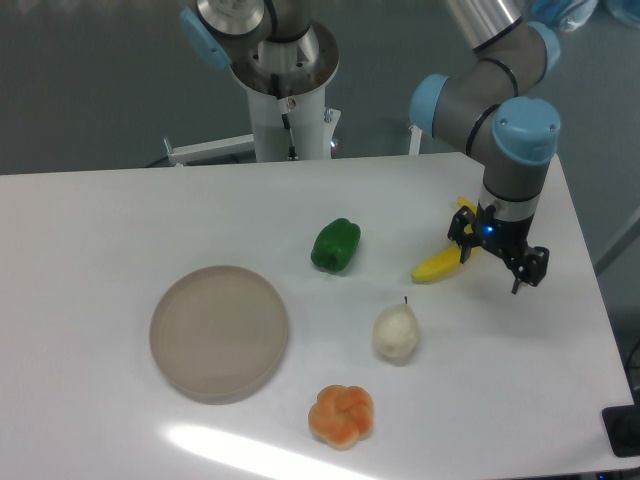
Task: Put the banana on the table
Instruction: 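Raise the open gripper up and away from the banana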
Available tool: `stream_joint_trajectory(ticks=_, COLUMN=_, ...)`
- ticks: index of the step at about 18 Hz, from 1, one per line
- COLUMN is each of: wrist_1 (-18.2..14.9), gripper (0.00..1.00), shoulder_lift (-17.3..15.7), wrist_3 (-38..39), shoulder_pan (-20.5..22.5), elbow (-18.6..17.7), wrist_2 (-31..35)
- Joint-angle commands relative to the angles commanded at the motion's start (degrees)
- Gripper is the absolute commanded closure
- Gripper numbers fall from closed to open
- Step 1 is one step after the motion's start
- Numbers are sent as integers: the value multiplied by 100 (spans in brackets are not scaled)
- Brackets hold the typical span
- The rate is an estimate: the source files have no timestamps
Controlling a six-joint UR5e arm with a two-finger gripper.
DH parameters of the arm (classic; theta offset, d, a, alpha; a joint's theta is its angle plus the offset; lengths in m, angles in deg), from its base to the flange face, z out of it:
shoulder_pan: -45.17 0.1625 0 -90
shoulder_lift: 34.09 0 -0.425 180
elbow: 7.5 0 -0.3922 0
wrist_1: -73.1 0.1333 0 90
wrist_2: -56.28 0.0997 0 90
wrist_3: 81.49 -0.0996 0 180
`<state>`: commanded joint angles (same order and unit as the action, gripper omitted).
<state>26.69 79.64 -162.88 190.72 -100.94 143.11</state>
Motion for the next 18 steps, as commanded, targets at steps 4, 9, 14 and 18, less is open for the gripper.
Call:
stream_joint_trajectory(ticks=4, wrist_1=0, gripper=0, shoulder_lift=193, wrist_3=581, shoulder_pan=-316, elbow=422, wrist_2=79)
stream_joint_trajectory(ticks=9, wrist_1=9, gripper=0, shoulder_lift=334, wrist_3=607, shoulder_pan=-535, elbow=624, wrist_2=457)
stream_joint_trajectory(ticks=14, wrist_1=0, gripper=0, shoulder_lift=431, wrist_3=774, shoulder_pan=-650, elbow=801, wrist_2=545)
stream_joint_trajectory(ticks=18, wrist_1=0, gripper=0, shoulder_lift=440, wrist_3=783, shoulder_pan=-650, elbow=801, wrist_2=545)
